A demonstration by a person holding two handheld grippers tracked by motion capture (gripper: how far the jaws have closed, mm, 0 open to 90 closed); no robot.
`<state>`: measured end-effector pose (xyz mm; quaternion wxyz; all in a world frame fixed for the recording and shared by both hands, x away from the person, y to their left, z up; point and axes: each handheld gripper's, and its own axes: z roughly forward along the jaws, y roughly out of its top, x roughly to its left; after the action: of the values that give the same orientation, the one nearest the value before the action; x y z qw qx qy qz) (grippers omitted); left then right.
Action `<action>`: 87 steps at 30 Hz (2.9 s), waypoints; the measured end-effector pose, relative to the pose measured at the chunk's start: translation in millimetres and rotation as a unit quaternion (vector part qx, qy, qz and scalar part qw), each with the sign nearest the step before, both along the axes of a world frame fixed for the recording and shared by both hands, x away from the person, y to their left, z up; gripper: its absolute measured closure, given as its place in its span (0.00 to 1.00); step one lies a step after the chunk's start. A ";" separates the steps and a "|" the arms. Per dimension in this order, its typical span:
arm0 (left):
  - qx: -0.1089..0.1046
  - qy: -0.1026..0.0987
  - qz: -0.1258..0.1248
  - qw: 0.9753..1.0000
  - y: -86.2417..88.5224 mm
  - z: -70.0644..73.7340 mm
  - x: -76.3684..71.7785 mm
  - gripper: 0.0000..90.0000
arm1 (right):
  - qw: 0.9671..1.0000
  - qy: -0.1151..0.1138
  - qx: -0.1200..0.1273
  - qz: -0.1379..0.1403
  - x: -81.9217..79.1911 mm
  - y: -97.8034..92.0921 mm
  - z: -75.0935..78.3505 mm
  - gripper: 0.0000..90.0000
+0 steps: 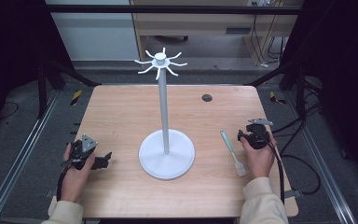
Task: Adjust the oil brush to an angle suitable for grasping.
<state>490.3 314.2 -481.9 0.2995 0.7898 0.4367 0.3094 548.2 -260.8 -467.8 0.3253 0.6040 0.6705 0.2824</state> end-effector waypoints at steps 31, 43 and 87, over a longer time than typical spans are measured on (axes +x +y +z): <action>0.019 0.001 -0.017 1.000 -9.4 -0.9 1.6 0.03 | 0.991 0.071 0.022 0.114 -2.7 24.9 -12.0 1.00; 0.024 0.003 -0.020 1.000 -11.4 -1.5 1.6 0.03 | 0.989 0.087 0.021 0.121 -0.4 29.7 -18.3 1.00; 0.032 0.009 -0.026 0.999 -13.2 -3.0 2.1 0.03 | 0.951 0.134 0.033 0.279 -20.2 72.3 -16.8 1.00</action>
<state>492.4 301.0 -484.8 0.2783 0.8130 0.4084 0.3080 528.1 -188.5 -484.6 0.1213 0.4356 0.8399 0.3002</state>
